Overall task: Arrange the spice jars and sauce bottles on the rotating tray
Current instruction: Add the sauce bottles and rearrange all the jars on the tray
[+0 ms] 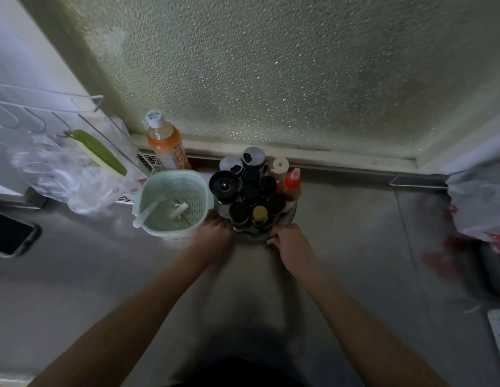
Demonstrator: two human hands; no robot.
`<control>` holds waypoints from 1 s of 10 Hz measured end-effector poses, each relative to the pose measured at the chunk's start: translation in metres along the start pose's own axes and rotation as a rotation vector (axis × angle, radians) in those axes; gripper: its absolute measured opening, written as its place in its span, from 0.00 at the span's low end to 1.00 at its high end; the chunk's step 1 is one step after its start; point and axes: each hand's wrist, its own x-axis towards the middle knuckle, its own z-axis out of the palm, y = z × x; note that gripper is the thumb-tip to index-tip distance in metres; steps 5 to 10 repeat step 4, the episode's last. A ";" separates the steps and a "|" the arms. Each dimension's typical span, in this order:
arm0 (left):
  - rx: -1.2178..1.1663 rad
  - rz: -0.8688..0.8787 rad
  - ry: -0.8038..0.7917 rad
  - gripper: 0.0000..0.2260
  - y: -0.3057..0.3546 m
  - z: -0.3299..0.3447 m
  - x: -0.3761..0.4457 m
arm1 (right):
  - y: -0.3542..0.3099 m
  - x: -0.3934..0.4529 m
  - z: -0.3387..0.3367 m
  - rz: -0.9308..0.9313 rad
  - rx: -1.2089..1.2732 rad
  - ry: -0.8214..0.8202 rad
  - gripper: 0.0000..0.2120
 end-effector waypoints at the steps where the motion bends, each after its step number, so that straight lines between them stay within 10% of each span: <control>1: 0.023 -0.051 -0.010 0.11 0.000 0.008 -0.001 | -0.001 0.000 0.010 -0.038 -0.008 0.026 0.08; 4: -0.239 -0.203 0.043 0.10 0.008 -0.040 -0.024 | 0.011 -0.046 -0.001 0.029 0.376 0.241 0.11; 10: -0.239 -0.203 0.043 0.10 0.008 -0.040 -0.024 | 0.011 -0.046 -0.001 0.029 0.376 0.241 0.11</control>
